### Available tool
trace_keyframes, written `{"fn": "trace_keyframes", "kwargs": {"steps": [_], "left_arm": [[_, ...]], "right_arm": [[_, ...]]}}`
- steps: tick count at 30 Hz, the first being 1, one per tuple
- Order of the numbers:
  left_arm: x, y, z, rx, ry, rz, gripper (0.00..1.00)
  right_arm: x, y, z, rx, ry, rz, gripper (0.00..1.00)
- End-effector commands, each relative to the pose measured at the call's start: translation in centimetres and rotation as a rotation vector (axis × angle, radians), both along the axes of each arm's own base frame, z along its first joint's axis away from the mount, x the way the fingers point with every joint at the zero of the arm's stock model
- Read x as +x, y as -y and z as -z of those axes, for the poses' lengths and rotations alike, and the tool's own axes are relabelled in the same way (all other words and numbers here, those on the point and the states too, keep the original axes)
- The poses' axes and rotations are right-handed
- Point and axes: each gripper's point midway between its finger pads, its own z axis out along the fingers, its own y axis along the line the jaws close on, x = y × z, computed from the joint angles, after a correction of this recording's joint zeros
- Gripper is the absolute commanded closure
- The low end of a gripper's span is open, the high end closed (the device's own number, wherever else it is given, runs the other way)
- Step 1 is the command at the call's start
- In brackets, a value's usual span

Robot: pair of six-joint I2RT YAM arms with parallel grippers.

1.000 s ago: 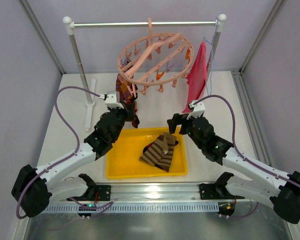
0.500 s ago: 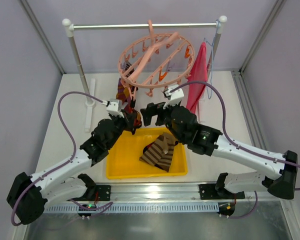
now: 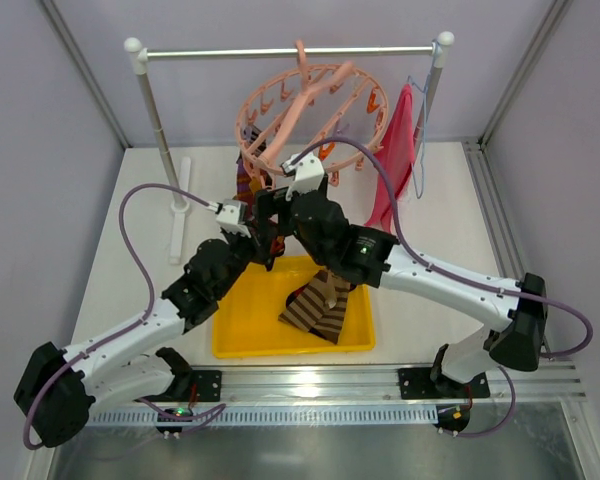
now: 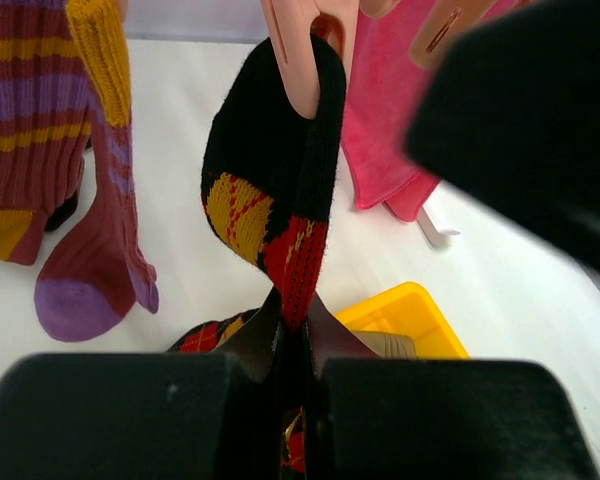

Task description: Remove the socks clipped to the hanger

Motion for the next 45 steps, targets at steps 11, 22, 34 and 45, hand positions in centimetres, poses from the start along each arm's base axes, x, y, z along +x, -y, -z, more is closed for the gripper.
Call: {"fn": "trace_keyframes", "kwargs": {"steps": [11, 22, 34, 45], "left_arm": [[-1.0, 1.0, -0.5, -0.036, 0.018, 0.048, 1.00], [-1.3, 1.1, -0.8, -0.043, 0.022, 0.060, 1.00], [-1.5, 1.4, -0.8, -0.050, 0.023, 0.073, 1.00], [-1.6, 1.4, -0.8, -0.050, 0.023, 0.076, 1.00]], "right_arm": [[3.0, 0.1, -1.6, -0.057, 0.045, 0.192, 0.00], [5.2, -0.7, -0.5, -0.101, 0.049, 0.266, 0.00], [6.6, -1.4, -0.5, -0.111, 0.068, 0.281, 0.20], [6.9, -0.8, -0.4, -0.123, 0.067, 0.298, 0.96]]}}
